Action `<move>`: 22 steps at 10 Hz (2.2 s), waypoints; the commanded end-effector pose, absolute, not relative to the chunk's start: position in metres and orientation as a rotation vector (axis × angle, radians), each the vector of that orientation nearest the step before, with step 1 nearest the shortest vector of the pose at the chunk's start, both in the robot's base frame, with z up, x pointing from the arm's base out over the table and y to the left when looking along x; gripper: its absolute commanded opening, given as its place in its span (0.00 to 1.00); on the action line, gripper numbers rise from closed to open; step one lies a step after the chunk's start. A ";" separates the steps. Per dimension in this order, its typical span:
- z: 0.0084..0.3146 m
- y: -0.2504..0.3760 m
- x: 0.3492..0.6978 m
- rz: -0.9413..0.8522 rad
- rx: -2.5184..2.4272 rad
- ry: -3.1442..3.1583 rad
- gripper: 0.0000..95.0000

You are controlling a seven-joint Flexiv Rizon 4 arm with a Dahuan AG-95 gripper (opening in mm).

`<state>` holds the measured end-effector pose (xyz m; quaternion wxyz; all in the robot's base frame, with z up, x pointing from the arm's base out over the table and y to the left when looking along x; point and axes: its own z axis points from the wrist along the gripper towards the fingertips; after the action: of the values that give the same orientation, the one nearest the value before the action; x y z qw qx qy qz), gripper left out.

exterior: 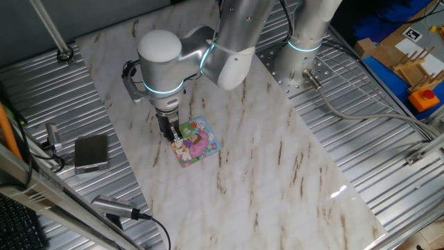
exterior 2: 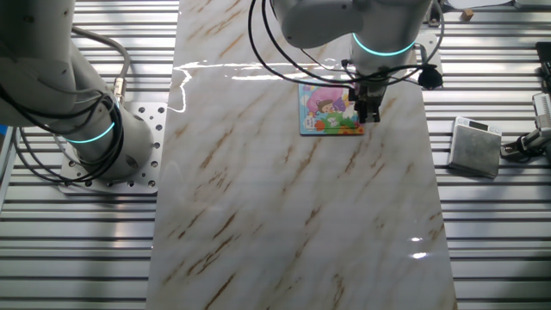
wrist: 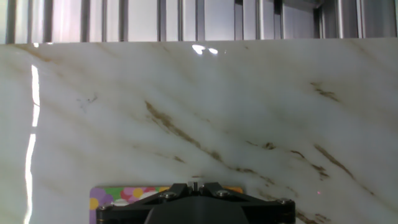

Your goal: Assemble one piece of a puzzle

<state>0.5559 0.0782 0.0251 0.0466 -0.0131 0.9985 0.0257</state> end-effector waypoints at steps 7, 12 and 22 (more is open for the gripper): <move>0.026 0.090 0.544 0.067 0.000 3.056 0.00; 0.018 0.087 0.537 0.069 -0.001 3.055 0.00; 0.013 0.083 0.536 0.074 -0.001 3.053 0.00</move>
<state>0.5366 0.0830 0.0126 0.0437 -0.0002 0.9988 0.0242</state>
